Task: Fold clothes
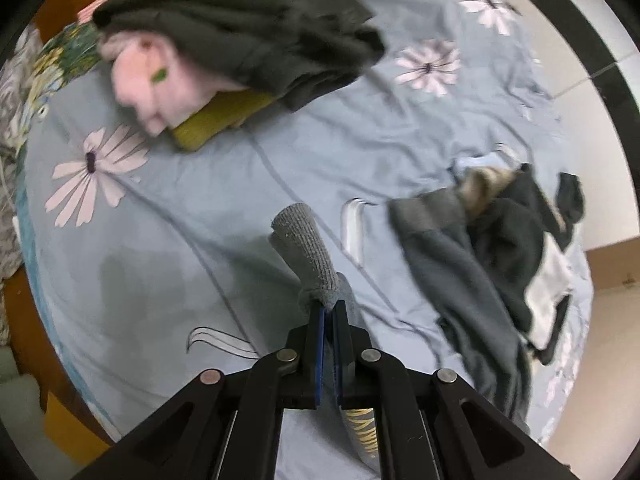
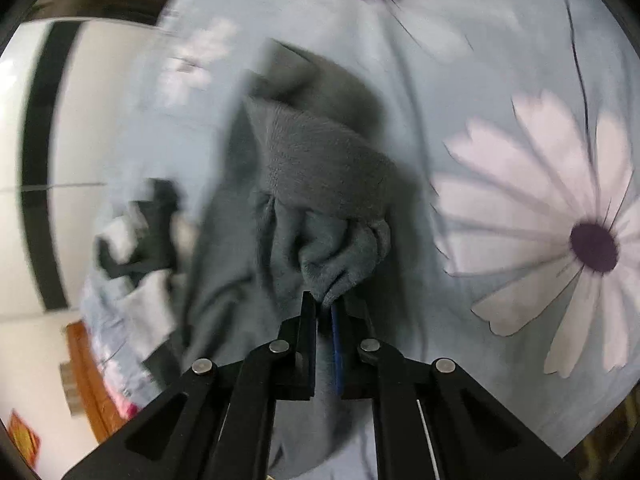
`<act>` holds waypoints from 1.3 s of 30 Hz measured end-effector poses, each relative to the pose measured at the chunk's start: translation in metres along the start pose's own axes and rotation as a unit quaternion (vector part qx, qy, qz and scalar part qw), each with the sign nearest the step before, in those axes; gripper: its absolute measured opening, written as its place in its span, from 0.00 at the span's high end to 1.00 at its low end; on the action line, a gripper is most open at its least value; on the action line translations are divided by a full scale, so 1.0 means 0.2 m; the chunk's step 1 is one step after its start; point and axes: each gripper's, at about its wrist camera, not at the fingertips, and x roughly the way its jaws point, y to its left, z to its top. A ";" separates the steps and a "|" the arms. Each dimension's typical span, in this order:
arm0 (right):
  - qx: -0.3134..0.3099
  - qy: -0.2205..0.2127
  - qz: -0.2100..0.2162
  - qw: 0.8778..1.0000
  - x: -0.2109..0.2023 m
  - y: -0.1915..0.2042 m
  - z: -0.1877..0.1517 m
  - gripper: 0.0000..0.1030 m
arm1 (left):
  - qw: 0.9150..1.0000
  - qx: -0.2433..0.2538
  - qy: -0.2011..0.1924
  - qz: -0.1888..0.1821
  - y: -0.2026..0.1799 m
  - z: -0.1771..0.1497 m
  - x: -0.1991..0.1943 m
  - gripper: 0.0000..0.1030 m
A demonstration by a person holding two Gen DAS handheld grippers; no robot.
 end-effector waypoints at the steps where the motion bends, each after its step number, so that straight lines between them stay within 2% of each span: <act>1: -0.015 -0.013 0.007 1.000 -0.09 0.02 0.00 0.94 | 1.000 0.005 0.003 -0.001 0.00 -0.01 -0.01 0.96; 3: -0.043 -0.036 0.010 0.998 -0.24 0.04 -0.01 0.94 | 1.000 0.018 0.016 0.007 0.01 -0.05 0.01 0.96; 4: -0.045 -0.039 -0.010 0.998 -0.27 -0.01 -0.01 0.94 | 0.999 0.020 0.028 0.017 0.03 -0.07 0.06 0.96; 8: 0.005 -0.010 -0.109 0.994 -0.15 -0.28 0.03 0.95 | 0.995 0.015 0.085 0.053 0.14 -0.16 0.30 0.96; 10: 0.024 0.006 -0.132 0.991 -0.10 -0.35 0.03 0.95 | 0.993 0.002 0.107 0.058 0.18 -0.20 0.36 0.93; 12: 0.024 0.009 -0.145 0.989 -0.08 -0.36 0.02 0.95 | 0.992 -0.009 0.115 0.047 0.23 -0.23 0.37 0.93; 15: 0.006 0.013 -0.162 0.987 -0.06 -0.31 0.03 0.95 | 0.993 -0.006 0.113 0.046 0.27 -0.26 0.32 0.90; 17: -0.009 0.017 -0.172 0.985 -0.05 -0.27 0.04 0.94 | 0.993 0.014 0.099 0.058 0.28 -0.24 0.27 0.90; 21: -0.068 0.029 -0.204 0.976 -0.02 -0.12 0.05 0.93 | 0.994 0.043 0.078 0.061 0.29 -0.14 0.21 0.88; 23: -0.096 0.022 -0.225 0.969 -0.06 -0.05 0.04 0.90 | 0.994 0.063 0.074 0.058 0.27 -0.08 0.20 0.85; 27: -0.145 -0.016 -0.261 0.954 -0.18 0.07 0.00 0.87 | 0.988 0.120 0.079 0.056 0.21 0.00 0.25 0.69; 29: -0.187 -0.010 -0.251 0.950 -0.19 0.11 -0.05 0.87 | 0.981 0.161 0.088 0.061 0.17 0.03 0.30 0.68; 31: -0.251 0.031 -0.234 0.939 -0.02 0.24 -0.15 0.87 | 0.975 0.191 0.098 0.066 0.14 0.05 0.36 0.68; 33: -0.323 0.076 -0.223 0.917 0.18 0.37 -0.30 0.87 | 0.969 0.212 0.108 0.066 0.11 0.05 0.41 0.68; 37: -0.405 0.161 -0.197 0.878 0.54 0.55 -0.55 0.87 | 0.957 0.254 0.127 0.062 0.07 0.07 0.50 0.66; 38: -0.425 0.182 -0.190 0.866 0.63 0.60 -0.62 0.87 | 0.954 0.261 0.133 0.054 0.06 0.07 0.51 0.66; 39: -0.432 0.196 -0.188 0.860 0.69 0.62 -0.66 0.87 | 0.952 0.267 0.141 0.043 0.05 0.07 0.53 0.66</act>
